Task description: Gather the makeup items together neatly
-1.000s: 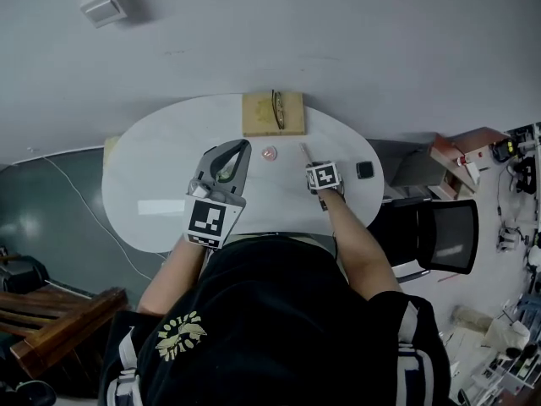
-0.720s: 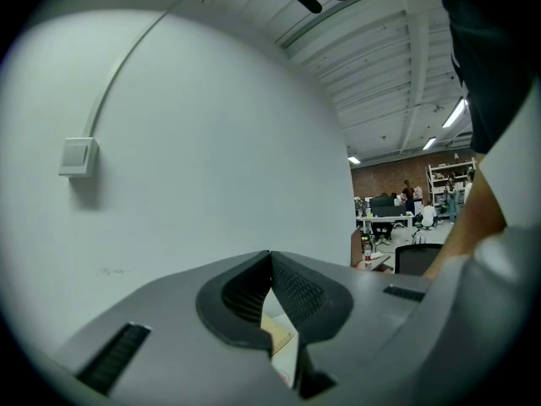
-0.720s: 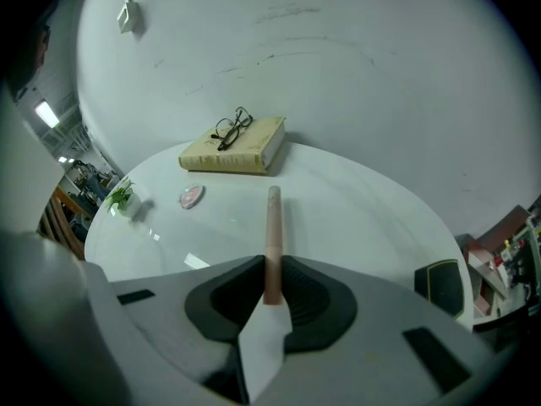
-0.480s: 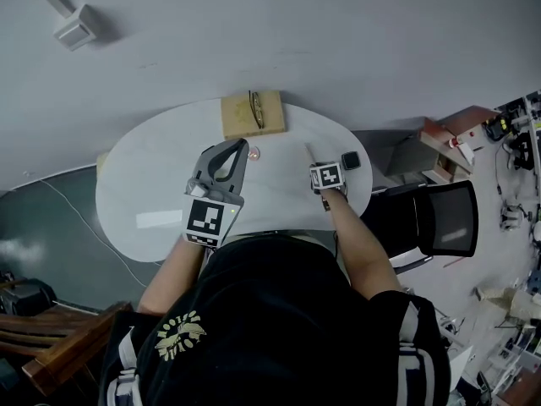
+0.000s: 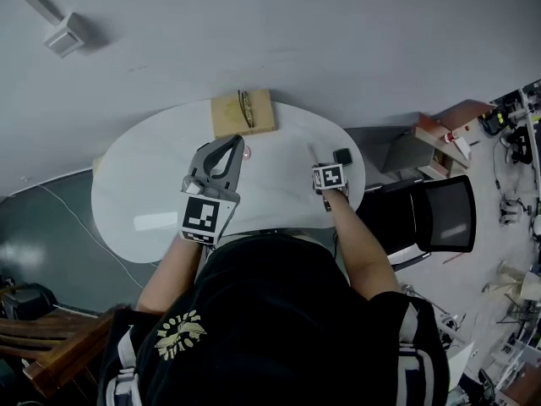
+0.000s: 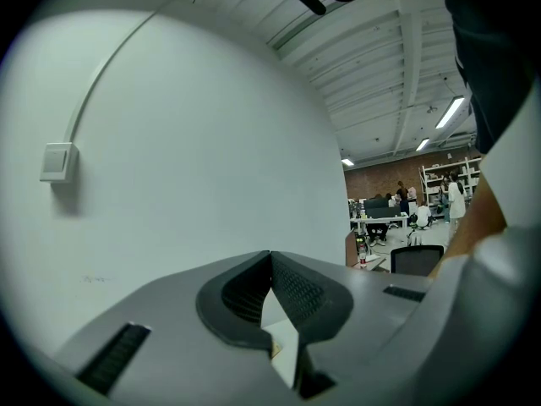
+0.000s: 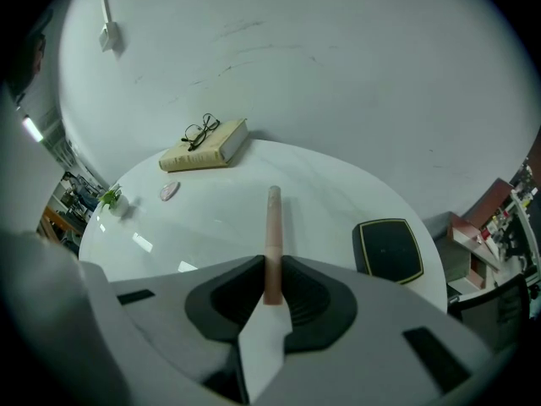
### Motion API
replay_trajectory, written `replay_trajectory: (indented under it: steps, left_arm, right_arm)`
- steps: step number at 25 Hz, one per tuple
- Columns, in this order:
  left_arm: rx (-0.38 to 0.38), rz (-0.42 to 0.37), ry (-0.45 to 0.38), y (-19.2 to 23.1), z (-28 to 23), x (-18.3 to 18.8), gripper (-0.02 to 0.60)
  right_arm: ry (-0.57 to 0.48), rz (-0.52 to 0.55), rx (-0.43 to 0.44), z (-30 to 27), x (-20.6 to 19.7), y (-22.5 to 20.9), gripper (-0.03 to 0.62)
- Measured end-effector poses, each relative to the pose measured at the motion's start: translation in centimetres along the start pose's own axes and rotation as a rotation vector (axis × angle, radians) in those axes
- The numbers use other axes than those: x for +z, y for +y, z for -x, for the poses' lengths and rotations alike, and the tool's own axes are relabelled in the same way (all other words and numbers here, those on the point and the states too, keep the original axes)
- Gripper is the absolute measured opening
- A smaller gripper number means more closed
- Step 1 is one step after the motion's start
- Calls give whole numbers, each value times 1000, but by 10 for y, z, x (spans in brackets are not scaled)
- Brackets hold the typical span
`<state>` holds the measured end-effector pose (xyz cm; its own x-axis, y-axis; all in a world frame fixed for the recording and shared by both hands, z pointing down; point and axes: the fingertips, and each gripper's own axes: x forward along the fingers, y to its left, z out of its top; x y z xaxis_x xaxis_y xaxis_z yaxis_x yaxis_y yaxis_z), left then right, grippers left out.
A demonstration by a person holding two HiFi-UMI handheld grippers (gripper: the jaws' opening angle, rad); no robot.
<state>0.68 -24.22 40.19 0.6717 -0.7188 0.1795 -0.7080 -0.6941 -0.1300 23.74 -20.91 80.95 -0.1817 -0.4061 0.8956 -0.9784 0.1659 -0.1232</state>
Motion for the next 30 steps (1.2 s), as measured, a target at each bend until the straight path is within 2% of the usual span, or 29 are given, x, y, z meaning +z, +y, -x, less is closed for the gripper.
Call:
replay_trajectory:
  steps: [11,20,28,30]
  left_arm:
    - [19,-3,22,-8,2,-4,22]
    - [19,-9,31,-10,2,-5,23]
    - [10,-18,37,-13,5,-5,23]
    - [8,-20,33,-14,5,-4,23]
  right_arm:
    - [11,-53,-34,-6,-8,-14,81]
    - [-26,-86,-22,-7,-8,-14,83]
    - [-26,-64,-5,-6,-9,-10,131]
    - [-22,-55,-10,-5,-11,-10,162]
